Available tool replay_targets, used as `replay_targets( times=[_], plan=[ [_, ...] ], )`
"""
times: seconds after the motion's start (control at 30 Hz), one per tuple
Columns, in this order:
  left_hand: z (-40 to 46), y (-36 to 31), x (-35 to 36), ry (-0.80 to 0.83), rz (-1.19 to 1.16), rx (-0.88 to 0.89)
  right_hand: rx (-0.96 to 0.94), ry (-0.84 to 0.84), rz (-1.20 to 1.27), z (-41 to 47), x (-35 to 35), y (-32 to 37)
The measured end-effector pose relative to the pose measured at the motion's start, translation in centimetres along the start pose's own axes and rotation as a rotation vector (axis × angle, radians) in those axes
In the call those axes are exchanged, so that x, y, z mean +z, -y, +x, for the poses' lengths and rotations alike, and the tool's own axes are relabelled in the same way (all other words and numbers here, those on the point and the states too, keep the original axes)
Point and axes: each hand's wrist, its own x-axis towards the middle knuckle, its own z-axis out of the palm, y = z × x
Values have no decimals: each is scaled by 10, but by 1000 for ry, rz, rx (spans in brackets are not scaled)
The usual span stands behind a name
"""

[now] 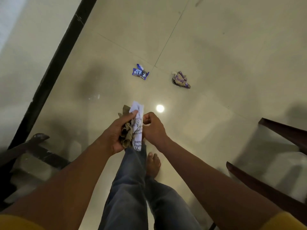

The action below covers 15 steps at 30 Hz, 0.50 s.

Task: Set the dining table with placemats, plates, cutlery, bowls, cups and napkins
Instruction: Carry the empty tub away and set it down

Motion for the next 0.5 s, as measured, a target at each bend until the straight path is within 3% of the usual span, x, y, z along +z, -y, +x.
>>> replay_targets(
  times=[0.13,0.3,0.37,0.5],
  plan=[
    [24,-26,0,-17,89,15,-56,102,-163,35,-18,21],
    [47,-62,-6,-55,-37,-72,14,252,-47,64,-53,48],
    [61,-73,-12,-73,-81,-104,70,215,-66,86,-69,43],
    [92,-81,-19,-59,-82,-144,82,3,-342,139,-102,17]
  ],
)
